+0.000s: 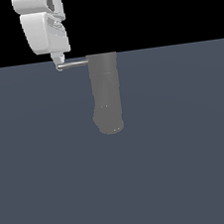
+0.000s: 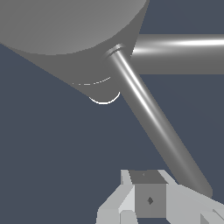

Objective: Turn on the faucet by rotating a designated handle.

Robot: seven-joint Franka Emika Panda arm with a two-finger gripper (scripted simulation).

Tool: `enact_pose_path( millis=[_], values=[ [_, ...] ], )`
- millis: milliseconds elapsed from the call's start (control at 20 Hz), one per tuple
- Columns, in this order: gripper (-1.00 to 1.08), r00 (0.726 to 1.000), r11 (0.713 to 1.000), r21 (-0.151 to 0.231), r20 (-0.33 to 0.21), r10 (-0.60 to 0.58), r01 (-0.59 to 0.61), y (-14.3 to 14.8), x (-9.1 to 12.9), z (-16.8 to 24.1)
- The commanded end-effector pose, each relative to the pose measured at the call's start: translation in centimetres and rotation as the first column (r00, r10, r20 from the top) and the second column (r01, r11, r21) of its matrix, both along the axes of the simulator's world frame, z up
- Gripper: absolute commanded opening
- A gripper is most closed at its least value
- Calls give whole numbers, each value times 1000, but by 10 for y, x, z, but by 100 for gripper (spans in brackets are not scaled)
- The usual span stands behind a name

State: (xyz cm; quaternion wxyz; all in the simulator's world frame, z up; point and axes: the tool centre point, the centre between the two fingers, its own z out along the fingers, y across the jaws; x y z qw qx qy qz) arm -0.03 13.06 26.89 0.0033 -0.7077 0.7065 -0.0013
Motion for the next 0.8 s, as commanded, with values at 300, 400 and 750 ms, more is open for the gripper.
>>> enact_pose_path(
  millis=[300,400,750],
  values=[
    [-100,1000,1000,-5,-1,1,-1,-11,-13,0],
    [-100,1000,1000,-4,-1,0,0,-16,-17,0],
    [-100,1000,1000,-4,-3,-1,1,-32,-32,0]
  ],
)
